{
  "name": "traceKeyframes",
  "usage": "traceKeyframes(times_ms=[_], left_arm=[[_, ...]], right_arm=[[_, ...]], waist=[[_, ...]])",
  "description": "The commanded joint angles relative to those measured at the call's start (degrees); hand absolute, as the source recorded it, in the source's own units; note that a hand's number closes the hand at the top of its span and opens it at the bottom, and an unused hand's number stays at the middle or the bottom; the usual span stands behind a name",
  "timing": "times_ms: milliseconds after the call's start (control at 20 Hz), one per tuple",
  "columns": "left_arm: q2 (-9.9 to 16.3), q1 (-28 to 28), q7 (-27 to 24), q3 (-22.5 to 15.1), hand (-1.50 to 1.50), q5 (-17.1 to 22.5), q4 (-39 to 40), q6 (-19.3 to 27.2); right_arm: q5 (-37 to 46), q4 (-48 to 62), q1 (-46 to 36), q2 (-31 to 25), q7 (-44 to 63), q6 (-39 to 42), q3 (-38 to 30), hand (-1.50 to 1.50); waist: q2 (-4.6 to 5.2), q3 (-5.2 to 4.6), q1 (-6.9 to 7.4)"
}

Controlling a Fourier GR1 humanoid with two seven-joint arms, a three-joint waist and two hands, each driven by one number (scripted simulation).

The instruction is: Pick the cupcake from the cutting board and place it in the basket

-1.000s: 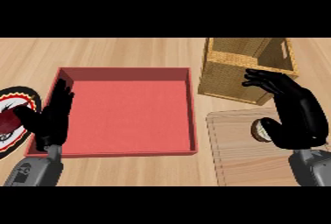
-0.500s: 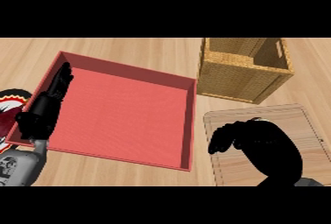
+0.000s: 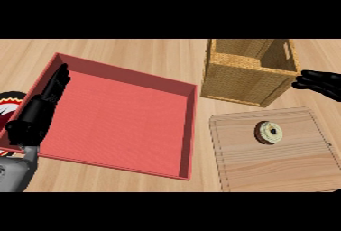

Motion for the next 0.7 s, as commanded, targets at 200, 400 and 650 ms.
traceKeyframes(times_ms=[200,400,650], left_arm=[[-1.18,-1.65,-0.07,-1.25,0.0,-1.28,-1.0,0.02],[-0.46,-1.29,1.73,-0.94,0.0,-1.14,-2.86,-0.98],[-2.13,-2.48,0.19,-0.87,0.0,-2.25,-0.03,-1.42]], right_arm=[[7.57,6.6,-8.92,-21.76,-2.14,24.59,-3.47,-1.5],[11.95,9.9,-9.89,-24.65,-7.66,35.6,-3.14,-1.5],[24.66,17.15,-17.17,-20.92,-12.97,41.27,2.32,-1.5]], waist=[[0.76,0.08,1.92],[0.36,0.15,1.48],[0.85,0.12,2.67]])
